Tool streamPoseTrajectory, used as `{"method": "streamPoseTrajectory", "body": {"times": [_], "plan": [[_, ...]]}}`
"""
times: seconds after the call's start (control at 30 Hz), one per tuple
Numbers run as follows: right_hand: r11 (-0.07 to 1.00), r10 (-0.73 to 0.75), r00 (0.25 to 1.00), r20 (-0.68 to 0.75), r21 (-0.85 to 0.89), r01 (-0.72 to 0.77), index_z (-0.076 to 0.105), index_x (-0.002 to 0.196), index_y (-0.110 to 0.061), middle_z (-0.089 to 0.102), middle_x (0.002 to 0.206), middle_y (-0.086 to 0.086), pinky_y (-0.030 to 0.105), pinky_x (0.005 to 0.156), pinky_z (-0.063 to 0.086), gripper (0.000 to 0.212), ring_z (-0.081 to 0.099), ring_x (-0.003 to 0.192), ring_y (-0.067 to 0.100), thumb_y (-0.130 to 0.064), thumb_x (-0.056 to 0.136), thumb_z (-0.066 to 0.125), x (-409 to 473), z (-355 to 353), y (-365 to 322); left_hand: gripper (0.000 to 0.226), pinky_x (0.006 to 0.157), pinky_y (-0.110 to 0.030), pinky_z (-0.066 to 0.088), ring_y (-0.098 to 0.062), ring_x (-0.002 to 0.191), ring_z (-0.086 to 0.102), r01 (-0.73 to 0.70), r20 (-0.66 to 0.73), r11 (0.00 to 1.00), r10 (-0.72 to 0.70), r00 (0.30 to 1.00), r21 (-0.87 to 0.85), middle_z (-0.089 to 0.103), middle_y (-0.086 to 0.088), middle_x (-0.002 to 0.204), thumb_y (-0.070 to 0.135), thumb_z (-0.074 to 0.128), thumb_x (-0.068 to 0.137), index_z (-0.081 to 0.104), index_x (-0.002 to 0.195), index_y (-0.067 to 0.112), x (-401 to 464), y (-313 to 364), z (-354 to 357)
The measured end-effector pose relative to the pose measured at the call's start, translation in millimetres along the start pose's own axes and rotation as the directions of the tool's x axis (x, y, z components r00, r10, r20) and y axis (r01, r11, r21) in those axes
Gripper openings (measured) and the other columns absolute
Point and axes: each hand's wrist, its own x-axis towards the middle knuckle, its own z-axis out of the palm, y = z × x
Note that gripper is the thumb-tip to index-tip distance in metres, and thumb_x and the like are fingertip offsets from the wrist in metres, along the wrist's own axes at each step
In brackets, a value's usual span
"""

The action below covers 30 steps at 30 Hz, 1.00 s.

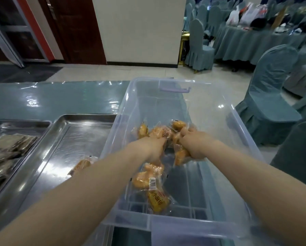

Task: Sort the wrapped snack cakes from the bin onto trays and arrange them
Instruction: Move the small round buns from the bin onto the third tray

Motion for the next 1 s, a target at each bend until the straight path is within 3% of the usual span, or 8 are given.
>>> {"method": "streamPoseTrajectory", "body": {"times": [0.1,0.23,0.33,0.47,0.6,0.8,0.9,1.0], "plan": [[0.999,-0.023,1.000,0.004,-0.035,0.023,0.044,0.137,-0.008,0.038,0.141,0.013,0.045,0.104,0.039,0.054,0.036,0.130,0.034,-0.011,0.086,0.061,5,-6,-7,0.106,0.108,-0.056,0.026,-0.038,0.141,0.011,0.032,0.144,0.983,-0.059,0.988,0.183,0.001,-0.007,0.157,0.038,0.078,0.069,0.008,0.148,0.029,14,-12,43],[0.995,-0.038,0.997,0.073,-0.090,0.045,0.043,0.138,-0.008,0.031,0.146,0.015,0.054,0.103,0.039,0.055,0.030,0.133,0.042,-0.008,0.086,0.062,9,-11,-16,0.133,0.108,-0.064,0.000,-0.037,0.136,-0.029,0.053,0.189,0.975,-0.095,0.977,0.217,-0.034,-0.001,0.150,0.055,0.081,0.055,-0.016,0.143,0.040,24,-35,51],[0.998,0.008,0.992,0.126,-0.056,-0.001,0.045,0.138,-0.008,0.028,0.148,0.014,0.058,0.100,0.040,0.050,0.024,0.136,0.044,-0.006,0.089,0.057,9,-4,-14,0.131,0.098,-0.068,-0.017,-0.037,0.124,-0.045,0.012,0.177,0.926,-0.084,0.981,0.377,-0.046,-0.005,0.141,0.053,0.080,0.058,-0.020,0.141,0.043,29,-32,56],[0.998,0.015,0.988,0.151,-0.060,-0.006,0.043,0.140,-0.008,0.023,0.151,0.015,0.061,0.099,0.040,0.054,0.021,0.137,0.045,-0.005,0.088,0.059,10,-2,-16,0.109,0.107,-0.069,0.007,-0.038,0.130,-0.038,-0.035,0.319,0.919,-0.100,0.942,0.393,-0.046,-0.009,0.142,0.013,0.071,0.075,-0.007,0.145,0.043,27,-25,71],[0.997,0.027,0.984,0.176,-0.069,-0.015,0.041,0.141,-0.009,0.025,0.150,0.015,0.064,0.097,0.040,0.061,0.020,0.137,0.046,-0.008,0.084,0.065,13,3,-16,0.101,0.108,-0.054,0.031,-0.042,0.135,-0.028,-0.090,0.268,0.916,-0.020,0.963,0.392,-0.038,-0.011,0.147,0.008,0.067,0.079,0.001,0.147,0.041,28,-22,70],[0.997,0.025,0.988,0.154,-0.074,-0.014,0.041,0.141,-0.008,0.029,0.147,0.015,0.061,0.097,0.042,0.057,0.023,0.136,0.046,-0.010,0.088,0.062,18,6,-16,0.085,0.105,-0.046,0.035,-0.044,0.140,-0.010,-0.089,0.218,0.918,0.003,0.976,0.387,-0.019,-0.012,0.155,0.001,0.060,0.079,0.019,0.147,0.031,32,-14,72],[0.998,0.038,0.988,0.151,-0.051,-0.031,0.045,0.138,-0.009,0.029,0.147,0.015,0.061,0.095,0.043,0.056,0.025,0.135,0.046,-0.011,0.086,0.066,16,6,-15,0.076,0.110,-0.052,0.024,-0.044,0.140,-0.012,-0.105,0.227,0.920,0.018,0.974,0.378,-0.012,-0.012,0.157,0.005,0.059,0.079,0.028,0.144,0.030,38,-14,71],[0.998,0.033,0.989,0.146,-0.058,-0.025,0.047,0.136,-0.010,0.031,0.146,0.015,0.061,0.095,0.044,0.058,0.026,0.135,0.044,-0.014,0.084,0.070,16,5,-16,0.051,0.111,-0.054,0.025,-0.043,0.141,-0.007,-0.093,0.216,0.942,0.023,0.976,0.323,0.001,-0.010,0.157,0.008,0.060,0.078,0.051,0.123,0.030,40,-16,66]]}}
